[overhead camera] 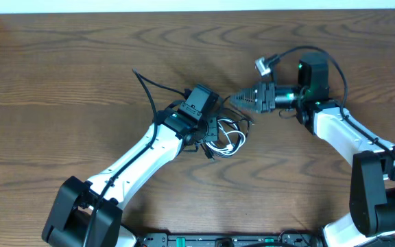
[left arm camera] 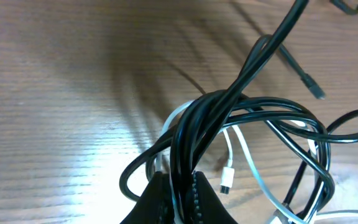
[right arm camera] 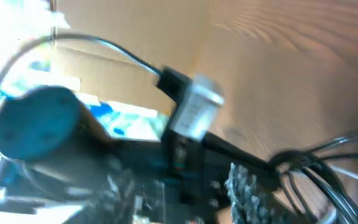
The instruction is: Untangle cables
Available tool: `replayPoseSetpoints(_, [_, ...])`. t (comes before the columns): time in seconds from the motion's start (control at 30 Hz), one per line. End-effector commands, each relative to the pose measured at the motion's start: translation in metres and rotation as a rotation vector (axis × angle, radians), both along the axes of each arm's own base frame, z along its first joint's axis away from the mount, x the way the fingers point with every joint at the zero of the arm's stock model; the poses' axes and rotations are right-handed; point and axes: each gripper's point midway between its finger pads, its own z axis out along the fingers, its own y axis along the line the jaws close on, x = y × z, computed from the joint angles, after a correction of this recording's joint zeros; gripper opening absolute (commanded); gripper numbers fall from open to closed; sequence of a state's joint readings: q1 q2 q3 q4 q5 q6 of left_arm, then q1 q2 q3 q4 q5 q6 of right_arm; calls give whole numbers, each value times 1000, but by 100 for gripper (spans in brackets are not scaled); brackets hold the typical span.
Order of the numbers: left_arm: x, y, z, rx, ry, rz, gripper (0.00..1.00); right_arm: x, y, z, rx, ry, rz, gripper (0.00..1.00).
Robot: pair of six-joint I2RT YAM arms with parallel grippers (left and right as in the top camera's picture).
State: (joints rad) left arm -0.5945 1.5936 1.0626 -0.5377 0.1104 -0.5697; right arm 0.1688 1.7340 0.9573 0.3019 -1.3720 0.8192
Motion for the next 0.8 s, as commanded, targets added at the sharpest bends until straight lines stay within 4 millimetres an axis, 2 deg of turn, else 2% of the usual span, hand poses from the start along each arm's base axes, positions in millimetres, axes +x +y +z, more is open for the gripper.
replayPoseSetpoints(0.0, [4,5,-2,3,7,89,7,-12,7,9,19,162,46,36])
replayPoseSetpoints(0.1, [5,5,-2,-7,11,109,8,-20,11,-5,-11,225,48,34])
replayPoseSetpoints(0.17, [3,4,-2,-8,19,105,7,-25,14,-24,-71,295,12,34])
replayPoseSetpoints(0.23, [2,3,-2,-14,26,101,8,-29,17,-48,-165,354,-38,38])
replayPoseSetpoints(0.3, [1,2,-2,-22,31,96,7,-30,18,-60,-221,374,-69,43])
replayPoseSetpoints(0.5, [-10,-19,2,-111,67,-28,7,-23,23,-82,-343,347,-157,50])
replayPoseSetpoints(0.77, [-23,-40,10,-197,77,-215,7,-15,15,-114,-536,298,-283,50])
